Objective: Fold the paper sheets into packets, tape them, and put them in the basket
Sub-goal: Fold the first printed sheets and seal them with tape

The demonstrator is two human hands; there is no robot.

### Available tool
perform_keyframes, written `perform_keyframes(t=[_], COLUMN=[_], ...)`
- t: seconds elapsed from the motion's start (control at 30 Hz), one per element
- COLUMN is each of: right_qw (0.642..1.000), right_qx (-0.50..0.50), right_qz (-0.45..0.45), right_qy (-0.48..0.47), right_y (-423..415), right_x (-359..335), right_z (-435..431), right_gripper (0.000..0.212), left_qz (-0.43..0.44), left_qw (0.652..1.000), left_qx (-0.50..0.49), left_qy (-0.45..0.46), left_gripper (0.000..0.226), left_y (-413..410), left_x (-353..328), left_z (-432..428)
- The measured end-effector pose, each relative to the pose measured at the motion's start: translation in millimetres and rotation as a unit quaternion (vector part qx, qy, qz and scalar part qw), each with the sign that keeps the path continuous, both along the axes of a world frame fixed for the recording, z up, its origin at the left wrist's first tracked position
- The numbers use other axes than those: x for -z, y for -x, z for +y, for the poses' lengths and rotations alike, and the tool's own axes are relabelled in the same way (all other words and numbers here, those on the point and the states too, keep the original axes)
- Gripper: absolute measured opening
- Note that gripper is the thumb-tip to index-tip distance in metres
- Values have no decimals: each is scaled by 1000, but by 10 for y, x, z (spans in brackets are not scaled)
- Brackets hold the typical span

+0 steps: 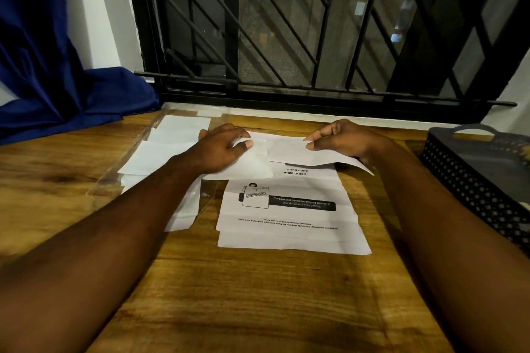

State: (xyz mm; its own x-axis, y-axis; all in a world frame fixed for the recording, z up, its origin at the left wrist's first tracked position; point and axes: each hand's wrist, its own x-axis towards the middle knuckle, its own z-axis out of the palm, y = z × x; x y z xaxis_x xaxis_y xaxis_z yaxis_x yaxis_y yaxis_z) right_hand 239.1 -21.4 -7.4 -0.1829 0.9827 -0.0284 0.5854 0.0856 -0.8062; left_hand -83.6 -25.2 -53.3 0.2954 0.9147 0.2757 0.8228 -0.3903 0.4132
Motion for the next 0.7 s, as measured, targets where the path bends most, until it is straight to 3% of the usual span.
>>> perform_keyframes(t=[0.4, 0.7], right_qw=[996, 997], right_qx=[-60, -33], right_qz=[-9, -64], right_qy=[65, 4], right_y=[120, 129], right_x=[-54, -6], right_z=[-119, -87], right_gripper=[24, 17], left_qz=[-25, -52], left_qw=[997, 993], left_qx=[32, 51], left_qy=[-62, -96], left_gripper=[29, 17], left_y=[-15, -76], left_x=[10, -43], left_z=[20, -44])
